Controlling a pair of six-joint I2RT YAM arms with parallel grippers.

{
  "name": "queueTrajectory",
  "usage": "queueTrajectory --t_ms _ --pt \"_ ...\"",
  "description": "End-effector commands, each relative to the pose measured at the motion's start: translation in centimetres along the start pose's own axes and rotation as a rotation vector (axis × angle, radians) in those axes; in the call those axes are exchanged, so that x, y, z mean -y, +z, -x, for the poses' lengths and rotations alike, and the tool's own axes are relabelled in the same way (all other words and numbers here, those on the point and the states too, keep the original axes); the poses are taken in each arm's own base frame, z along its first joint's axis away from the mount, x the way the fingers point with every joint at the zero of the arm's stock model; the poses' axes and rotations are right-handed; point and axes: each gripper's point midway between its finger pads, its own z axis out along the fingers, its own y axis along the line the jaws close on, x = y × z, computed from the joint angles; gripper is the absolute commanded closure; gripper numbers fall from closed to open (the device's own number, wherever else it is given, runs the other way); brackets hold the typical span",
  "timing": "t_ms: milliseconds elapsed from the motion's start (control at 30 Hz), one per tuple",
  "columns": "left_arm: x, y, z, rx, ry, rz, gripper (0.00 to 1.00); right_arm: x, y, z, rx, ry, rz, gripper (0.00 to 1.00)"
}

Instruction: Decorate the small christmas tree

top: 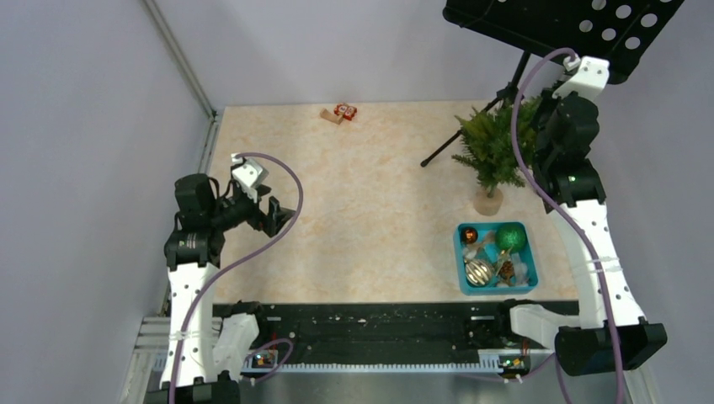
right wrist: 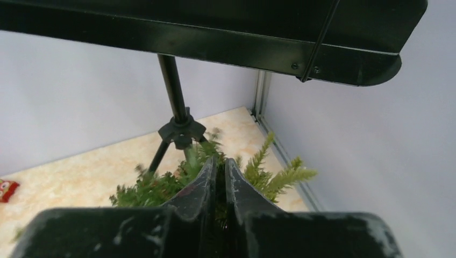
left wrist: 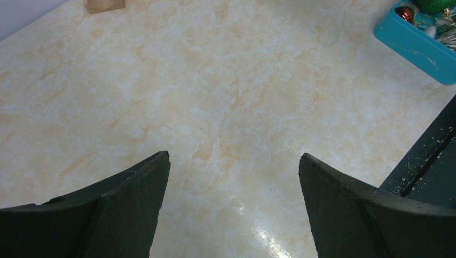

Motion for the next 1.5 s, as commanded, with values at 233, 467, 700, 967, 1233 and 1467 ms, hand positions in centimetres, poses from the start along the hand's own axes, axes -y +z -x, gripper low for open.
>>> queueTrajectory --t_ms 233,467,700,967,1233,1467 --pt "0.6 -0.8 3.9 0.078 -0.022 -0.018 0.06 -4.7 -3.8 4.6 0.118 0.092 0.343 1.00" --pt "-1.7 -0.1 5.3 0.071 -0.149 0.051 0.07 -17.5 -10.2 9.1 0.199 0.126 0.716 1.00" --pt "-2.9 -0.1 7.3 0.092 -0.175 0.083 0.06 -26.4 -11.2 12.1 0.280 0.172 0.861 1.00" --pt "-2.8 -0.4 8.6 0.128 -0.152 0.080 0.06 -35.1 -14.3 10.1 0.322 0.160 1.006 1.00" --pt "-3.4 -0.4 9.2 0.147 -0.146 0.102 0.06 -41.5 -18.5 6.9 0.318 0.079 1.097 1.00" --pt "-3.8 -0.4 10.2 0.170 -0.126 0.113 0.06 -42.0 -18.2 6.4 0.278 0.053 1.094 0.89"
